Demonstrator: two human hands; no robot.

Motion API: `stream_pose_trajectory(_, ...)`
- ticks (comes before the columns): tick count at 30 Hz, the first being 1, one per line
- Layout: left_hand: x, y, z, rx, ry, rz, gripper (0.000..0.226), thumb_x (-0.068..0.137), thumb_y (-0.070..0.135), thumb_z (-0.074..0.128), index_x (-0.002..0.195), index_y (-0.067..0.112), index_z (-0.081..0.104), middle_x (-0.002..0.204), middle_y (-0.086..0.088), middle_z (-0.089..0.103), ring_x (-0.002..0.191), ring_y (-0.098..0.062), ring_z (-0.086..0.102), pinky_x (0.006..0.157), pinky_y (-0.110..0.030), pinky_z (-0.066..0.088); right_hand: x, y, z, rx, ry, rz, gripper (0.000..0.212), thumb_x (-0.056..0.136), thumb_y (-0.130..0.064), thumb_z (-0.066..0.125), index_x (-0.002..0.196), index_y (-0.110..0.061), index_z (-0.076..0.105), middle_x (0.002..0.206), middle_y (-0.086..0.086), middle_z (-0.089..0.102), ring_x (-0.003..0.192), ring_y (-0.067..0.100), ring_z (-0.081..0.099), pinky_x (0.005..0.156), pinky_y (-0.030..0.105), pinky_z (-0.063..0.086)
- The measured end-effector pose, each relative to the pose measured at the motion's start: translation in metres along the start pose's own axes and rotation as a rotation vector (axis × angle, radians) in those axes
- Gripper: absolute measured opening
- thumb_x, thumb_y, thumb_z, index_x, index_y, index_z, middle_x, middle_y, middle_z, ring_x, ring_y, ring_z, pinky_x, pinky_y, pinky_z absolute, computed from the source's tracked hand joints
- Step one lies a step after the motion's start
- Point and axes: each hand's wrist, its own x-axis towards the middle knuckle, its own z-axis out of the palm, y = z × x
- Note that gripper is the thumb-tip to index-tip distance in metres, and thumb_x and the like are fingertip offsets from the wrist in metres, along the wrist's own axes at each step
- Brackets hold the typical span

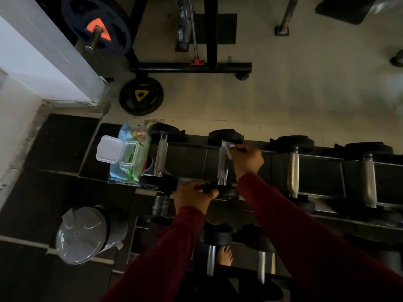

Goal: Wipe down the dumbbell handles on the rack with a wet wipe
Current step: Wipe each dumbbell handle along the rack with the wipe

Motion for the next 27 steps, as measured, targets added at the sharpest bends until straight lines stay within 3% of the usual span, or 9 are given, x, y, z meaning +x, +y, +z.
stream_pose_trajectory(2, 0.000, -0.001, 0.002, -0.004, 0.004, -0.011, 0.028, 0.066, 0.022, 0.089, 0.087, 0.025, 0.070, 0.088, 0.011, 0.070, 0.085, -0.006, 0.067, 0.074, -0.018, 0.052, 0.003, 0.001, 0.000, 0.243, -0.051, 0.319, 0.008, 0.085, -0.013, 0.075, 0.085, -0.019, 0.070, 0.085, -0.004, 0.069, 0.080, 0.007, 0.066, 0.065, 0.020, 0.052)
stream_pose_trajectory(4, 0.001, -0.002, 0.003, 0.026, 0.006, -0.004, 0.027, 0.066, 0.025, 0.089, 0.085, 0.028, 0.070, 0.089, 0.011, 0.071, 0.087, -0.006, 0.068, 0.082, -0.025, 0.055, 0.008, 0.004, 0.001, 0.396, -0.115, 0.490, 0.009, 0.086, -0.010, 0.072, 0.087, -0.018, 0.069, 0.094, 0.002, 0.071, 0.088, 0.014, 0.067, 0.072, 0.025, 0.053)
stream_pose_trajectory(6, 0.002, -0.002, 0.004, 0.043, 0.006, 0.006, 0.028, 0.067, 0.025, 0.089, 0.084, 0.030, 0.068, 0.089, 0.012, 0.071, 0.087, -0.006, 0.067, 0.084, -0.027, 0.055, 0.012, 0.008, 0.004, 0.404, -0.126, 0.496, 0.009, 0.086, -0.011, 0.073, 0.090, -0.017, 0.069, 0.096, 0.002, 0.071, 0.092, 0.016, 0.067, 0.078, 0.029, 0.055)
stream_pose_trajectory(11, 0.001, 0.000, 0.002, 0.046, 0.000, 0.002, 0.027, 0.068, 0.025, 0.088, 0.083, 0.031, 0.066, 0.088, 0.014, 0.069, 0.085, -0.002, 0.065, 0.081, -0.020, 0.050, 0.002, 0.009, 0.006, 0.243, -0.031, 0.234, 0.015, 0.083, -0.029, 0.078, 0.094, -0.023, 0.070, 0.090, -0.011, 0.069, 0.083, 0.001, 0.063, 0.066, 0.016, 0.047)
stream_pose_trajectory(17, -0.001, 0.003, 0.001, 0.038, -0.010, 0.008, 0.028, 0.069, 0.023, 0.088, 0.082, 0.031, 0.064, 0.078, 0.019, 0.062, 0.077, 0.005, 0.059, 0.065, -0.007, 0.039, 0.011, 0.004, 0.001, 0.595, -0.162, 0.579, 0.011, 0.087, -0.007, 0.071, 0.094, -0.015, 0.067, 0.102, 0.007, 0.070, 0.093, 0.017, 0.068, 0.074, 0.029, 0.056)
stream_pose_trajectory(19, -0.001, 0.002, 0.001, 0.046, -0.009, 0.012, 0.027, 0.069, 0.024, 0.088, 0.087, 0.027, 0.068, 0.080, 0.018, 0.063, 0.077, 0.005, 0.059, 0.066, -0.008, 0.041, 0.009, 0.003, 0.000, 0.416, -0.140, 0.446, 0.012, 0.087, -0.015, 0.073, 0.098, -0.017, 0.069, 0.102, 0.003, 0.071, 0.090, 0.012, 0.067, 0.073, 0.024, 0.054)
stream_pose_trajectory(22, -0.001, 0.002, 0.001, 0.061, -0.012, 0.009, 0.028, 0.070, 0.024, 0.087, 0.089, 0.026, 0.067, 0.082, 0.018, 0.061, 0.081, 0.001, 0.060, 0.072, -0.013, 0.043, -0.006, 0.007, -0.001, -0.036, -0.052, -0.093, 0.014, 0.089, -0.020, 0.072, 0.103, -0.020, 0.070, 0.100, -0.006, 0.070, 0.083, 0.000, 0.064, 0.066, 0.009, 0.048)
stream_pose_trajectory(25, -0.001, 0.002, 0.001, 0.059, -0.008, -0.008, 0.028, 0.070, 0.026, 0.087, 0.089, 0.026, 0.067, 0.082, 0.017, 0.061, 0.081, 0.000, 0.059, 0.064, -0.008, 0.038, -0.006, 0.017, 0.004, -0.359, -0.155, -0.595, 0.016, 0.094, -0.013, 0.062, 0.106, -0.020, 0.070, 0.108, -0.001, 0.068, 0.096, 0.011, 0.066, 0.087, 0.025, 0.056)
stream_pose_trajectory(27, -0.001, 0.002, 0.001, 0.071, -0.006, -0.005, 0.028, 0.070, 0.027, 0.087, 0.090, 0.025, 0.068, 0.084, 0.016, 0.063, 0.082, -0.001, 0.061, 0.065, -0.009, 0.038, -0.001, 0.017, 0.014, -0.594, -0.248, -0.690, 0.021, 0.095, -0.014, 0.057, 0.111, -0.019, 0.070, 0.118, 0.003, 0.064, 0.108, 0.017, 0.061, 0.095, 0.030, 0.052)
